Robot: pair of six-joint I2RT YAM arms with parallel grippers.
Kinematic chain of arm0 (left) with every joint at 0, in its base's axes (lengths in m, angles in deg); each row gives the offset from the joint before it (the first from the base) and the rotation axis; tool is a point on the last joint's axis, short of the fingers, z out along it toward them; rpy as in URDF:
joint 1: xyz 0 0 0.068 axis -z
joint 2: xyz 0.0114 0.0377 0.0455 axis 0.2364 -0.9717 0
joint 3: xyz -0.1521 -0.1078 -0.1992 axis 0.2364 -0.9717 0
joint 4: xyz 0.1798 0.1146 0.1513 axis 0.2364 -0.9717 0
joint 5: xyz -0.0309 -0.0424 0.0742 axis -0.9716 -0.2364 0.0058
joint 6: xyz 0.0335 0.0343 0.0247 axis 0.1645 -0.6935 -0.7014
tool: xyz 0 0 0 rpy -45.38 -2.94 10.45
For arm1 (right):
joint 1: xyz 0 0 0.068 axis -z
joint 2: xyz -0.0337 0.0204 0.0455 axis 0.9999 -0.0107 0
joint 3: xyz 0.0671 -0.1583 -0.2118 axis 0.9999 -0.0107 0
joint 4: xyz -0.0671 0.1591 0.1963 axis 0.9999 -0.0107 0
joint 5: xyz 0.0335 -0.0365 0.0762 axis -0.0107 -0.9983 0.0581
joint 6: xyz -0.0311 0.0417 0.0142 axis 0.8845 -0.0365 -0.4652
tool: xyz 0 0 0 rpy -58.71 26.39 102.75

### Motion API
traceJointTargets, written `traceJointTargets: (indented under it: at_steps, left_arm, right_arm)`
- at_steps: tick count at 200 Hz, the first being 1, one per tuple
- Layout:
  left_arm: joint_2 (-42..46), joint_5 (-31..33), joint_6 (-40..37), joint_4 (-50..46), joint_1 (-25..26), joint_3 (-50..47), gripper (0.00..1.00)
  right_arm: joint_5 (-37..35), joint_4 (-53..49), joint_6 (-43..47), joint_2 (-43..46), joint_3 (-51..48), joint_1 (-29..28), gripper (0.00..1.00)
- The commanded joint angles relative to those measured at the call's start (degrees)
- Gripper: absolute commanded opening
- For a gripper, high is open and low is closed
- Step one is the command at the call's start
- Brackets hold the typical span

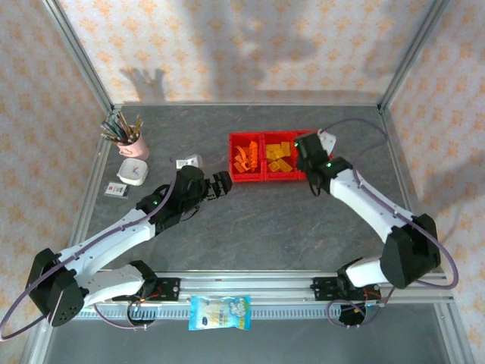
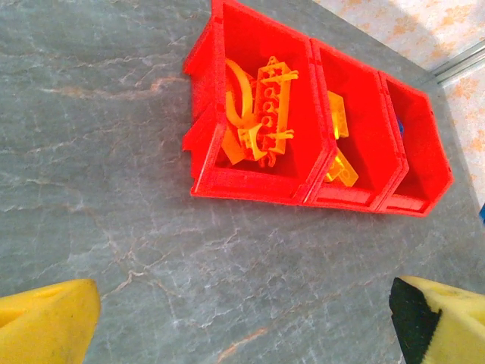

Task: Sort the legos into containers by color
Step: Place the lego in the container, then reset both arms

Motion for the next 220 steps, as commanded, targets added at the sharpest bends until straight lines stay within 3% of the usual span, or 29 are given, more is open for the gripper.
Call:
traceJointTargets:
  at_steps: [1, 56, 86, 119, 147, 183, 203, 220]
  left_arm:
    - [-1.78, 1.69, -1.36, 2.58, -0.9, 2.22, 0.99]
    - [-4.98, 2.16, -1.27, 4.53, -1.68, 4.02, 0.99]
    - [-4.74, 3.29, -1.78, 3.93, -2.1, 4.68, 0.99]
    - [-4.37, 6.29, -3.15, 2.17, -3.74, 5.61, 0.99]
    - [-2.83, 12.17, -5.73, -0.54, -7.06, 7.01, 0.99]
    - [0.88, 33.04, -10.5, 1.62, -12.93, 2.12, 0.99]
    - [2.83, 42.01, -18.73, 11.73, -17.6, -5.48, 0.99]
    - [3.65, 42.31, -29.13, 28.43, -21.86, -14.63, 0.99]
  right_arm:
    - [0.25, 4.56, 9.69, -5.88, 4.08, 4.96, 0.33]
    - [-0.54, 5.95, 15.25, -23.7, 16.43, 8.13, 0.36]
    - [0.59, 5.9, 15.63, -24.8, 19.13, 8.18, 0.58]
    - [0.31, 5.83, 14.92, -19.43, 17.79, 8.27, 0.79]
    - [-3.33, 11.55, 14.68, -9.0, 9.22, 8.99, 1.0]
    - [-13.25, 22.86, 12.1, 4.18, -8.81, 14.32, 1.0]
    - [-18.25, 33.91, 14.79, 8.83, -21.16, 15.99, 1.0]
    - [-14.77, 48.61, 19.08, 10.42, -31.65, 17.62, 1.0]
